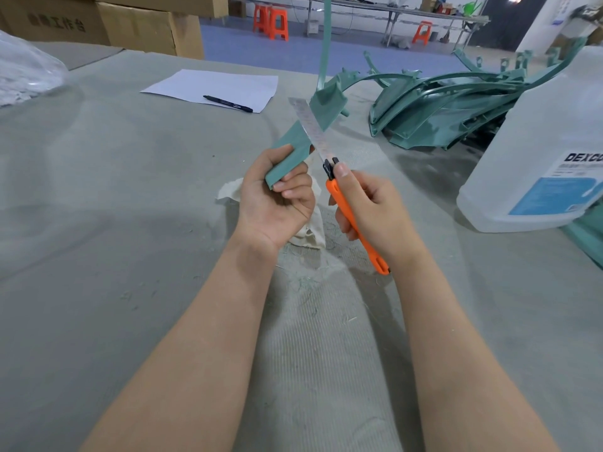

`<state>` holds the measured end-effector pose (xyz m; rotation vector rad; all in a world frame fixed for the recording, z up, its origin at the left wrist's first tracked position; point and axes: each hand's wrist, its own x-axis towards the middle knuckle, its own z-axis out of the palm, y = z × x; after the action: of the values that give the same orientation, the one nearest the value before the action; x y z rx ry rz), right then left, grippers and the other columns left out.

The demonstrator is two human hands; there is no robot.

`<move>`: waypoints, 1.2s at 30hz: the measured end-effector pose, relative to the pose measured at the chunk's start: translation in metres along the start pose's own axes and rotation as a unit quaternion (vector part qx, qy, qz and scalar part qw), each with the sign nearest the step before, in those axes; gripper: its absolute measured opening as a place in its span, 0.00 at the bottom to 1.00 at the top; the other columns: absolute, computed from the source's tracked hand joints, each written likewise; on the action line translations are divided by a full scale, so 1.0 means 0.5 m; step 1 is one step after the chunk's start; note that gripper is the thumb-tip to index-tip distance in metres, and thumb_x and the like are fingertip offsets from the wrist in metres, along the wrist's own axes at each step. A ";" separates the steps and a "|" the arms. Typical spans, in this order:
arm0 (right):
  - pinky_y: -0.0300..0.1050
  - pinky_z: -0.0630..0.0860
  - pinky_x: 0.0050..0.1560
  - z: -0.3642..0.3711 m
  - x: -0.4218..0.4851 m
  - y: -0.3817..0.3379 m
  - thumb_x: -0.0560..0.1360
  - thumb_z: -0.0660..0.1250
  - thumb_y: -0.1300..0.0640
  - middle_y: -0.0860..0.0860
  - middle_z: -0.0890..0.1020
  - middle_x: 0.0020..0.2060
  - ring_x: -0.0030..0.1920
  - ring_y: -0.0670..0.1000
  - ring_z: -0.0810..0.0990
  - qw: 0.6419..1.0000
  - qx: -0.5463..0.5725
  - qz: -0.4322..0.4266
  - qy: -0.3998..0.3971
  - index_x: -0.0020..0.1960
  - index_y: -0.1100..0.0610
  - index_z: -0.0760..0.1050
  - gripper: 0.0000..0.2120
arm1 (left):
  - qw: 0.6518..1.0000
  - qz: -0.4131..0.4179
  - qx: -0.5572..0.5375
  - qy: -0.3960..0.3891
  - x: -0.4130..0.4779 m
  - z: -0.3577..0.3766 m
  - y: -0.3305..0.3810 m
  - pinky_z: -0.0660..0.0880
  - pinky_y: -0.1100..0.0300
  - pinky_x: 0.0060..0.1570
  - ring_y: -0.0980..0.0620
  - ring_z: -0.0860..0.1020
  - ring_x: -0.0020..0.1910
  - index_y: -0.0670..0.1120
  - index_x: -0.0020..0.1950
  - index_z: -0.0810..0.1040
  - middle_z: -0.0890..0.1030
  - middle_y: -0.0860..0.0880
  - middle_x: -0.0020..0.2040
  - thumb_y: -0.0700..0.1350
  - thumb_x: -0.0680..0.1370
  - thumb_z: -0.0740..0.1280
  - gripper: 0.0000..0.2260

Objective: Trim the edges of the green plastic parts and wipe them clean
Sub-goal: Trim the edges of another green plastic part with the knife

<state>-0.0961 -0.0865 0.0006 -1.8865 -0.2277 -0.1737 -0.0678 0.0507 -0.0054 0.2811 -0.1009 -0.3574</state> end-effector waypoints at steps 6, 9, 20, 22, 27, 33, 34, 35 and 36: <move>0.41 0.71 0.26 0.004 -0.002 -0.005 0.82 0.59 0.47 0.51 0.73 0.22 0.23 0.46 0.71 1.000 0.001 -0.008 -0.016 0.38 0.58 0.75 0.20 | 1.000 0.018 -0.016 0.000 0.001 -0.001 0.001 0.64 0.70 0.17 0.58 0.66 0.15 0.40 0.30 0.72 0.67 0.51 0.20 0.41 0.73 0.59 0.12; 0.42 0.71 0.26 0.003 -0.002 -0.004 0.82 0.59 0.47 0.51 0.73 0.22 0.23 0.46 0.72 1.000 0.001 -0.009 -0.020 0.38 0.59 0.75 0.20 | 1.000 0.017 -0.025 0.000 0.000 0.000 0.000 0.64 0.70 0.17 0.58 0.66 0.15 0.40 0.31 0.72 0.67 0.50 0.20 0.41 0.74 0.59 0.12; 0.41 0.72 0.25 0.003 -0.002 -0.003 0.82 0.59 0.47 0.50 0.73 0.21 0.23 0.46 0.72 0.999 0.014 -0.010 -0.030 0.36 0.56 0.75 0.20 | 0.999 0.006 -0.054 0.001 -0.007 0.014 -0.002 0.64 0.70 0.15 0.57 0.66 0.14 0.43 0.40 0.69 0.66 0.50 0.18 0.40 0.73 0.58 0.03; 0.41 0.72 0.25 0.003 -0.002 -0.003 0.82 0.59 0.47 0.51 0.74 0.22 0.23 0.47 0.72 0.999 0.016 -0.014 -0.032 0.36 0.57 0.75 0.20 | 0.998 0.005 -0.055 0.006 -0.008 0.014 -0.002 0.64 0.70 0.15 0.57 0.66 0.14 0.42 0.38 0.70 0.67 0.50 0.18 0.40 0.73 0.58 0.05; 0.41 0.73 0.26 0.001 -0.003 -0.001 0.81 0.59 0.46 0.51 0.74 0.22 0.23 0.47 0.73 0.999 0.013 -0.020 -0.045 0.37 0.59 0.76 0.21 | 0.998 0.004 -0.060 0.001 -0.008 0.014 -0.003 0.64 0.70 0.16 0.57 0.67 0.14 0.41 0.45 0.71 0.68 0.49 0.19 0.40 0.73 0.58 0.05; 0.40 0.72 0.25 0.007 -0.001 0.005 0.81 0.60 0.47 0.51 0.74 0.22 0.23 0.47 0.73 0.997 0.004 -0.037 -0.072 0.36 0.54 0.76 0.19 | 0.998 0.019 -0.058 0.015 -0.005 0.010 -0.003 0.65 0.70 0.17 0.58 0.67 0.15 0.31 0.44 0.80 0.68 0.50 0.19 0.38 0.69 0.62 0.12; 0.40 0.71 0.25 0.013 -0.001 0.007 0.81 0.61 0.47 0.51 0.74 0.22 0.23 0.47 0.72 0.995 -0.005 -0.040 -0.088 0.34 0.52 0.75 0.19 | 0.998 0.029 -0.054 0.030 -0.002 0.009 -0.003 0.65 0.70 0.18 0.58 0.66 0.16 0.31 0.45 0.80 0.67 0.51 0.20 0.38 0.68 0.62 0.13; 0.40 0.71 0.24 0.017 -0.002 0.009 0.81 0.61 0.47 0.51 0.73 0.22 0.24 0.47 0.72 0.994 -0.014 -0.041 -0.099 0.33 0.50 0.75 0.19 | 0.997 0.038 -0.054 0.042 0.001 0.007 -0.002 0.65 0.69 0.18 0.58 0.65 0.16 0.31 0.45 0.80 0.66 0.51 0.21 0.39 0.69 0.62 0.13; 0.39 0.70 0.24 0.020 -0.002 0.011 0.81 0.62 0.47 0.51 0.73 0.22 0.24 0.47 0.72 0.994 -0.019 -0.042 -0.104 0.32 0.50 0.75 0.19 | 0.996 0.045 -0.056 0.048 0.003 0.006 0.000 0.65 0.68 0.17 0.58 0.65 0.16 0.32 0.46 0.80 0.65 0.51 0.21 0.40 0.69 0.61 0.14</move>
<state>-0.0956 -0.0787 -0.0078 -1.9341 -0.4493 -0.0385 -0.0671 0.0493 -0.0024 0.1823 0.0007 -0.2582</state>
